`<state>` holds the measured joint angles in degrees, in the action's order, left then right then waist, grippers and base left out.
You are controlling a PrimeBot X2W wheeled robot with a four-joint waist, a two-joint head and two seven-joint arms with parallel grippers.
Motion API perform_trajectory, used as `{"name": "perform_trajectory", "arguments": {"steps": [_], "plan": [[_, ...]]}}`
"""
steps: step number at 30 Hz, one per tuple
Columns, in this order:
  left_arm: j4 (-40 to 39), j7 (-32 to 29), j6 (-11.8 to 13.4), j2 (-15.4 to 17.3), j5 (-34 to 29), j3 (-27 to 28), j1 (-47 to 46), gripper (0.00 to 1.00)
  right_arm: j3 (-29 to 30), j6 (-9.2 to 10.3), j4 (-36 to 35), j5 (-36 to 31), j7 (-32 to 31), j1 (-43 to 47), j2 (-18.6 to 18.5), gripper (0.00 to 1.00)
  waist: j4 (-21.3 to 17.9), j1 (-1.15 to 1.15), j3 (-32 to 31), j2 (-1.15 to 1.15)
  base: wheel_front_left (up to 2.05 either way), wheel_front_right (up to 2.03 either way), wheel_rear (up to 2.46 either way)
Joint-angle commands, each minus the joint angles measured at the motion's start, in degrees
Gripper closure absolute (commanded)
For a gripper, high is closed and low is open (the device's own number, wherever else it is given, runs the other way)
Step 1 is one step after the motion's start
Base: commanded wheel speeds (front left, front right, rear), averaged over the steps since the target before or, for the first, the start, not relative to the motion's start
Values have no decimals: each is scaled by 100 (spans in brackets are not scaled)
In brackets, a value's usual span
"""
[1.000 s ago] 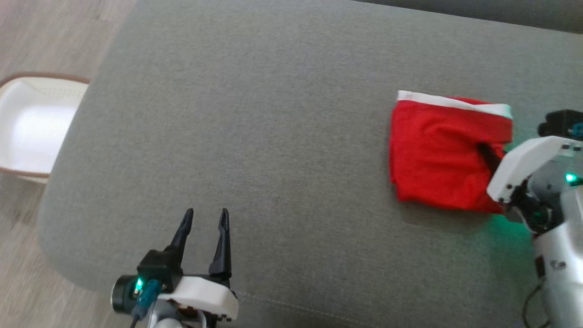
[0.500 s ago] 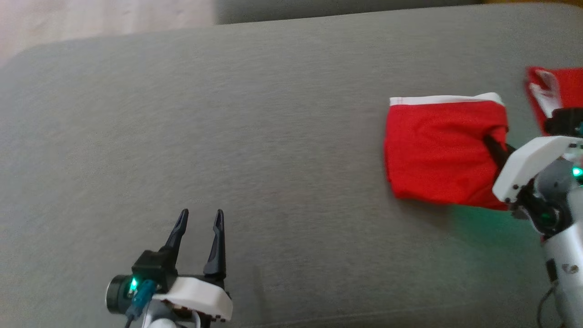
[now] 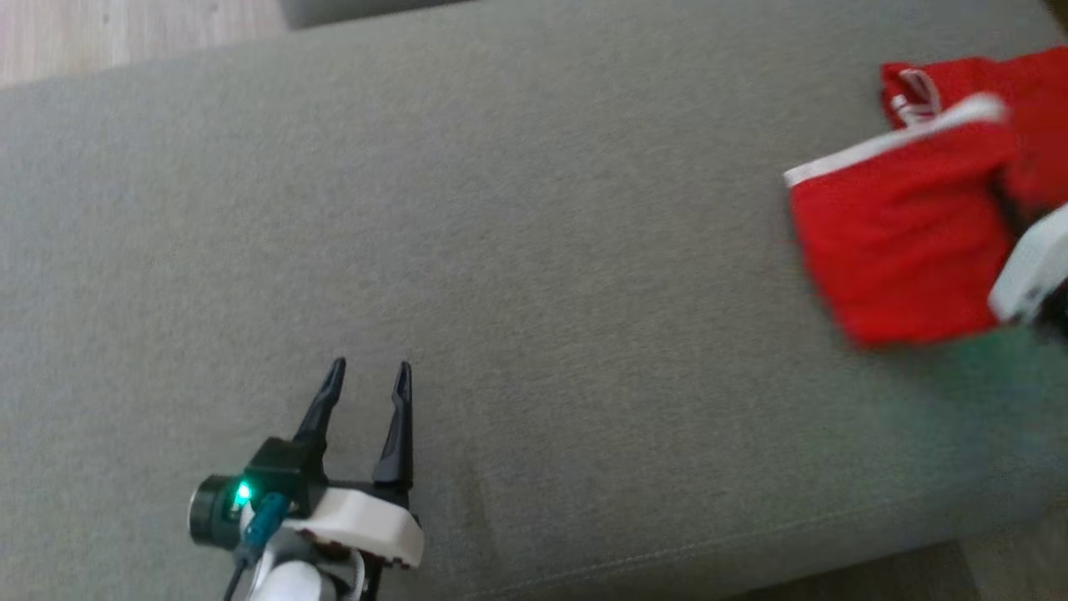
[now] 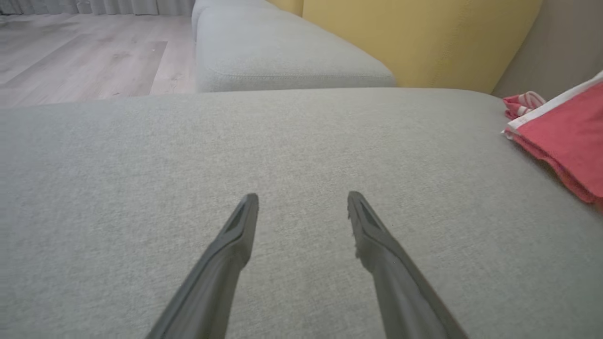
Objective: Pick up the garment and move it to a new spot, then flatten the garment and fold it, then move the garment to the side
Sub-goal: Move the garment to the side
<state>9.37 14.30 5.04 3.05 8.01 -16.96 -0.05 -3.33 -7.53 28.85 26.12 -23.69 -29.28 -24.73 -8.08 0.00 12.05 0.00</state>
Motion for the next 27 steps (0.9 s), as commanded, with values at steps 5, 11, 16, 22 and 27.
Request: {"name": "perform_trajectory", "arguments": {"steps": [5, 11, 16, 22, 27], "plan": [[-294, 70, -21, -7, -181, 283, -305, 0, 173, 4, -83, -237, -216, -938, -926, 100, 505, 0, 641, 0, 0, 0, 0], [-424, 70, -32, 4, -281, 349, -378, 0, 490, 4, 535, -708, -658, -1285, -1623, 100, 797, 0, 1073, 0, 0, 0, 0], [-504, 70, -9, 2, -300, 403, -397, 0, 787, 4, 1282, -1148, -477, -1481, -1990, 66, 914, 0, 1218, 0, 0, 0, 0], [-521, 70, 12, 0, -312, 470, -363, 0, 1029, 4, 1729, -2461, 319, -1731, -2148, 0, 839, 0, 1204, 0, 0, 0, 0], [-514, 70, -3, -3, -303, 471, -383, 0, 958, 4, 1876, -3186, 689, -1780, -2037, 0, 754, 0, 1100, 0, 0, 0, 0]]}}
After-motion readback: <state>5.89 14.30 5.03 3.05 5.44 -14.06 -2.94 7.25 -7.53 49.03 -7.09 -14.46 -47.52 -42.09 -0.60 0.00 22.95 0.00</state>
